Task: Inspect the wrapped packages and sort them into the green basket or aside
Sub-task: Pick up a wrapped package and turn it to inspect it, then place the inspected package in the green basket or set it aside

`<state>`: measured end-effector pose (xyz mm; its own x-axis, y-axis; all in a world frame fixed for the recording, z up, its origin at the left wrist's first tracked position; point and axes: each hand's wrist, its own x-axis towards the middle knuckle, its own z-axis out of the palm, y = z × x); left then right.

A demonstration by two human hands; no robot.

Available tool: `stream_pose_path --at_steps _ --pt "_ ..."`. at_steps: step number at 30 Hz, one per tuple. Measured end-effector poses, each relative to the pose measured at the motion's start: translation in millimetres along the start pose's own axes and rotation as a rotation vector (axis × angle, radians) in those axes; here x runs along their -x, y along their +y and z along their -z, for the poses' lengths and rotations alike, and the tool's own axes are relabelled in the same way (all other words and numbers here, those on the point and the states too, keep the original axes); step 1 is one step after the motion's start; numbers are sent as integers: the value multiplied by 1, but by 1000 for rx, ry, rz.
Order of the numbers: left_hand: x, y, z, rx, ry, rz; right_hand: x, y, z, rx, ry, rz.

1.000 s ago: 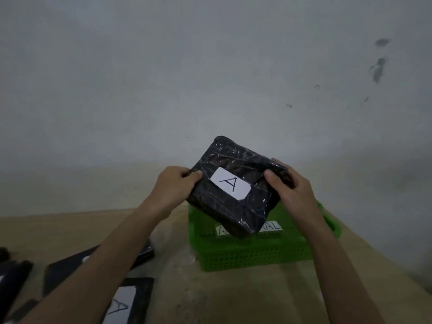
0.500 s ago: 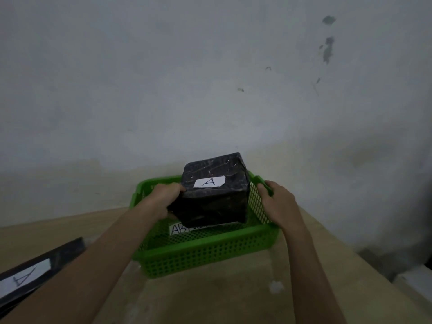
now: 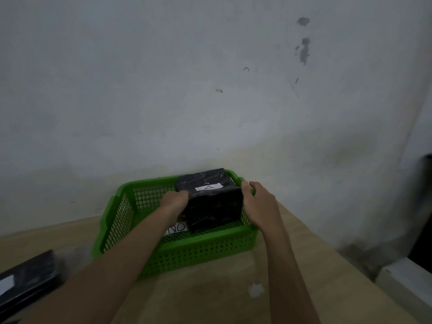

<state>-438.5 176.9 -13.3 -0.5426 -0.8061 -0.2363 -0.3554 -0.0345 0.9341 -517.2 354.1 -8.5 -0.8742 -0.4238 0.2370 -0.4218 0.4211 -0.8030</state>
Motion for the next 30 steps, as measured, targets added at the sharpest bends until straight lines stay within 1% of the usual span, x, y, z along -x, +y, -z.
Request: stream_pose_path --at_steps 3,5,7,8,10,12,14,18,21,24,28,30 --pt "-2 -2 2 -47 11 -23 -2 2 0 -13 9 -13" --pt "2 -2 8 -88 -10 -37 -2 1 0 -15 4 -9" --pt "10 0 15 -189 -48 -82 0 -2 0 13 12 16" --pt "18 2 20 -273 -54 -133 1 -6 0 46 23 44" --pt "36 4 36 -429 -55 -284 5 -18 0 93 38 115" --pt "57 3 58 -512 -55 -443 12 -37 0 89 30 198" --pt "79 1 86 -522 -4 -563 26 -60 -2 79 7 298" --pt "119 -15 150 -472 89 -672 72 -106 -15 42 -29 530" --pt "141 -39 198 -456 142 -675 109 -133 -28 -22 -61 649" --pt "157 -63 245 -439 196 -638 140 -151 -49 -80 -139 726" --pt "160 -96 295 -380 290 -543 173 -175 -88 -97 -252 754" --pt "159 -112 311 -382 306 -496 186 -185 -110 -112 -315 732"
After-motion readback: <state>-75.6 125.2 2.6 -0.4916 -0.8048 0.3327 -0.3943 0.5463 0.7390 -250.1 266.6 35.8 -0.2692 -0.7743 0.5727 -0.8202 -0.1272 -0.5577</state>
